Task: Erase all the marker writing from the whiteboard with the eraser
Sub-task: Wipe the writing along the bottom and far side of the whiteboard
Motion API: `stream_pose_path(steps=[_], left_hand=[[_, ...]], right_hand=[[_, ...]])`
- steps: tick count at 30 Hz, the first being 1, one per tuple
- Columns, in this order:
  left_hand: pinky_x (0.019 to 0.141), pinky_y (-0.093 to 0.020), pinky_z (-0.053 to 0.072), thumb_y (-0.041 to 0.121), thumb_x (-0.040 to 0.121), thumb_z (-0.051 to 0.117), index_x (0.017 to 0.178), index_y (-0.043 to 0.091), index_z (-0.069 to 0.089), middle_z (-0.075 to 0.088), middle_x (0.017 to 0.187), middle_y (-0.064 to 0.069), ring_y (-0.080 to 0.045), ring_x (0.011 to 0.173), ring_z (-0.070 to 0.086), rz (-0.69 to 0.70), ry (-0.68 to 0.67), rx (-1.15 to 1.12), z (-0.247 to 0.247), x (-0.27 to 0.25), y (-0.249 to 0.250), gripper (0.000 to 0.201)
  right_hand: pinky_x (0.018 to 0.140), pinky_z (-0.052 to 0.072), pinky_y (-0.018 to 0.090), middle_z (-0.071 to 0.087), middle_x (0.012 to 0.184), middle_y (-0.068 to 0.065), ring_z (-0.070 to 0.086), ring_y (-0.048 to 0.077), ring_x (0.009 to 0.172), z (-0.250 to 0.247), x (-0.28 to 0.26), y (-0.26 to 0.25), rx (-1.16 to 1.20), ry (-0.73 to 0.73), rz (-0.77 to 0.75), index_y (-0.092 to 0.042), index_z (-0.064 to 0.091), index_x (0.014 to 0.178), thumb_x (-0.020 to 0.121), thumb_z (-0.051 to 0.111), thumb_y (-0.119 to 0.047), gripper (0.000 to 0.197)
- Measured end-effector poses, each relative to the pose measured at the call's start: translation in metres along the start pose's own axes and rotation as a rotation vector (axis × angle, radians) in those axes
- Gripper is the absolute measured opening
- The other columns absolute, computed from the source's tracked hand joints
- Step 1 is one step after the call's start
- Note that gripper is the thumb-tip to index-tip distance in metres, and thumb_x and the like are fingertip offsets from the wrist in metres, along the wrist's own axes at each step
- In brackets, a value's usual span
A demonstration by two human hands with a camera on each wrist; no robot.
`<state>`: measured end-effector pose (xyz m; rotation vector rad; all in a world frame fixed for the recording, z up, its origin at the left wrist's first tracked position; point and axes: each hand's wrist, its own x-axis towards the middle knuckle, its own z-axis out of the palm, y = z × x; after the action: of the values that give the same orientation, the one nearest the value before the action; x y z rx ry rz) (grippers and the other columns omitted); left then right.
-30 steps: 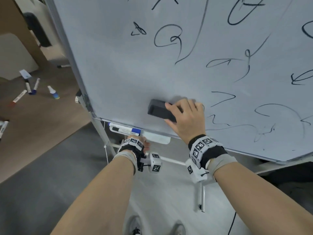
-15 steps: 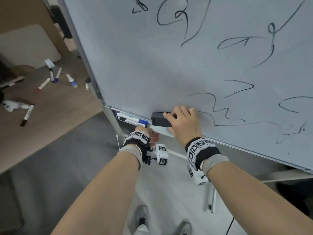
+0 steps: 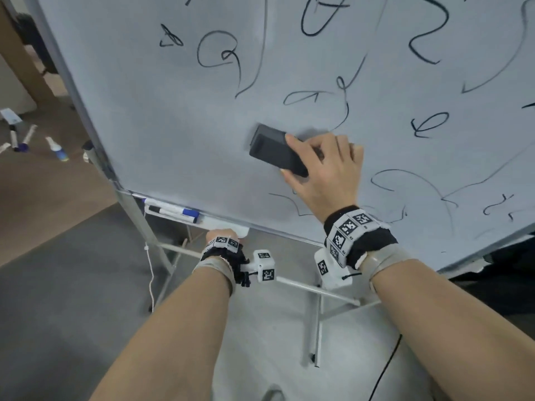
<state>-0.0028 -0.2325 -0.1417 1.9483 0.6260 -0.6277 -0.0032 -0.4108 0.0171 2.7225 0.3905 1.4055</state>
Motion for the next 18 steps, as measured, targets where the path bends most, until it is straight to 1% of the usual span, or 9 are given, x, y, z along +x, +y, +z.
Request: stream_pose_path(steps=[1,3,5,7,9,11,14,16,18], left_hand=[[0.084,-0.024,0.05,0.031,0.088,0.07,0.122,0.014,0.064,0.066,0.119,-0.005,-0.023,0.112,0.064,-0.135,-0.023,-0.211,0.001,0.008,-0.002,0.039],[0.085,-0.028,0.059,0.019,0.09,0.064,0.127,0.002,0.061,0.068,0.119,-0.01,-0.024,0.106,0.07,-0.126,-0.081,-0.48,0.001,0.023,-0.01,0.041],[0.082,-0.042,0.062,0.01,0.088,0.056,0.122,-0.004,0.063,0.075,0.106,-0.013,-0.025,0.092,0.075,-0.16,-0.084,-0.566,0.0,0.035,-0.019,0.037],[0.083,-0.05,0.06,0.002,0.088,0.05,0.105,-0.007,0.067,0.077,0.087,-0.014,-0.026,0.08,0.076,-0.201,-0.063,-0.602,-0.005,0.035,-0.023,0.026],[0.085,-0.05,0.059,-0.001,0.091,0.049,0.1,-0.007,0.067,0.076,0.078,-0.014,-0.025,0.074,0.075,-0.183,-0.055,-0.582,-0.009,0.026,-0.023,0.021],[0.087,-0.05,0.058,-0.001,0.091,0.05,0.107,-0.008,0.066,0.075,0.083,-0.017,-0.027,0.077,0.072,-0.173,-0.054,-0.583,-0.005,0.024,-0.023,0.023],[0.089,-0.033,0.054,0.013,0.092,0.059,0.113,0.009,0.065,0.066,0.123,-0.011,-0.025,0.108,0.066,-0.186,-0.064,-0.37,0.007,0.009,-0.01,0.022],[0.073,-0.023,0.046,0.031,0.094,0.062,0.12,0.021,0.063,0.06,0.128,0.0,-0.018,0.12,0.059,-0.002,0.056,0.101,0.009,-0.018,-0.004,0.028],[0.076,-0.023,0.045,0.034,0.099,0.055,0.127,0.021,0.06,0.06,0.127,0.001,-0.016,0.122,0.058,0.107,0.062,0.271,0.011,-0.029,0.0,0.031]], right_hand=[[0.075,0.032,0.039,0.062,0.096,-0.001,0.052,0.025,0.085,0.003,-0.007,-0.004,0.002,-0.037,-0.01,-0.029,0.069,0.122,0.082,0.074,-0.042,0.043],[0.076,0.033,0.04,0.061,0.097,0.0,0.053,0.027,0.086,0.015,-0.026,-0.014,0.002,-0.139,-0.053,-0.029,0.068,0.123,0.079,0.075,-0.041,0.046],[0.077,0.032,0.039,0.06,0.097,0.001,0.051,0.027,0.088,0.028,-0.052,-0.024,0.002,-0.258,-0.122,-0.028,0.067,0.122,0.077,0.078,-0.044,0.049],[0.078,0.031,0.038,0.058,0.096,0.001,0.049,0.026,0.088,0.039,-0.078,-0.032,-0.004,-0.353,-0.149,-0.028,0.067,0.12,0.071,0.084,-0.046,0.055],[0.078,0.032,0.039,0.057,0.094,0.001,0.049,0.025,0.087,0.042,-0.095,-0.035,-0.008,-0.406,-0.132,-0.027,0.068,0.118,0.067,0.088,-0.045,0.058],[0.077,0.031,0.038,0.057,0.092,0.001,0.049,0.025,0.085,0.036,-0.098,-0.032,-0.003,-0.396,-0.116,-0.027,0.069,0.117,0.067,0.087,-0.047,0.057],[0.075,0.031,0.038,0.06,0.099,0.002,0.051,0.026,0.086,0.016,-0.081,-0.016,-0.006,-0.279,-0.065,-0.024,0.067,0.123,0.079,0.08,-0.048,0.052],[0.075,0.033,0.04,0.062,0.106,0.005,0.052,0.028,0.089,0.001,-0.061,0.002,-0.015,-0.14,0.038,-0.02,0.064,0.126,0.087,0.073,-0.044,0.047],[0.077,0.034,0.041,0.061,0.11,0.008,0.048,0.028,0.092,-0.014,-0.044,0.022,-0.03,-0.017,0.107,-0.017,0.061,0.128,0.091,0.07,-0.043,0.046]])
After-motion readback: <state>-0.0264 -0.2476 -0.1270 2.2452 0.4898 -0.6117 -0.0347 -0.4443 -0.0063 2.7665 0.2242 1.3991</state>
